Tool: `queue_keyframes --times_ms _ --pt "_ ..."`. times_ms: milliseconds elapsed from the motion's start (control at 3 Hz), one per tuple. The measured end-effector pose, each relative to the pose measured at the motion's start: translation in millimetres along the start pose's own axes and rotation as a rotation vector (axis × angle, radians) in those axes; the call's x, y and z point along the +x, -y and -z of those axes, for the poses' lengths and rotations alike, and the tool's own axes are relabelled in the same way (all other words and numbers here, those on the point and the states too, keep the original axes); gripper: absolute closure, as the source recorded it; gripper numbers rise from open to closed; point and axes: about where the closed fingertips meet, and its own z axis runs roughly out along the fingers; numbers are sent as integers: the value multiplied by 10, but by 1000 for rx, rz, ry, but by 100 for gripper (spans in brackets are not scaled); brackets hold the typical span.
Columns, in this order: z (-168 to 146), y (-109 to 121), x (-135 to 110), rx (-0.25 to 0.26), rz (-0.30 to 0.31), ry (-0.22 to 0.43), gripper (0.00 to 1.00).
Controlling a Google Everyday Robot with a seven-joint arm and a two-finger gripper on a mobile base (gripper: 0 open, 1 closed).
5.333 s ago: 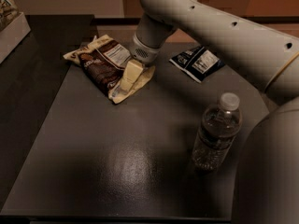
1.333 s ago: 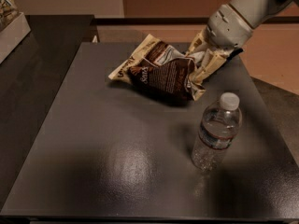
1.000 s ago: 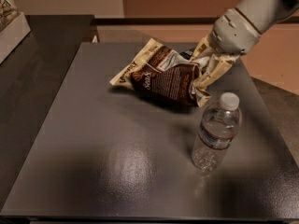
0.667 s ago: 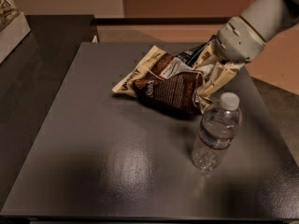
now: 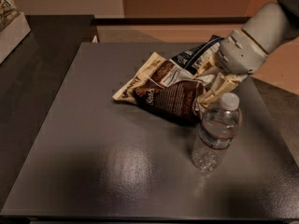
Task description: Move brown chip bag near water bottle
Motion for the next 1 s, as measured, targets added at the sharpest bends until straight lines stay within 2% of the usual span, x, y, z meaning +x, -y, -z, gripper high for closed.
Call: queue_keyframes --times_ms 333,667,1000 --pt "-42 -49 51 -17 -6 -7 12" --pt "-70 49 56 13 -3 -9 0" --pt "-70 49 56 13 -3 -9 0"
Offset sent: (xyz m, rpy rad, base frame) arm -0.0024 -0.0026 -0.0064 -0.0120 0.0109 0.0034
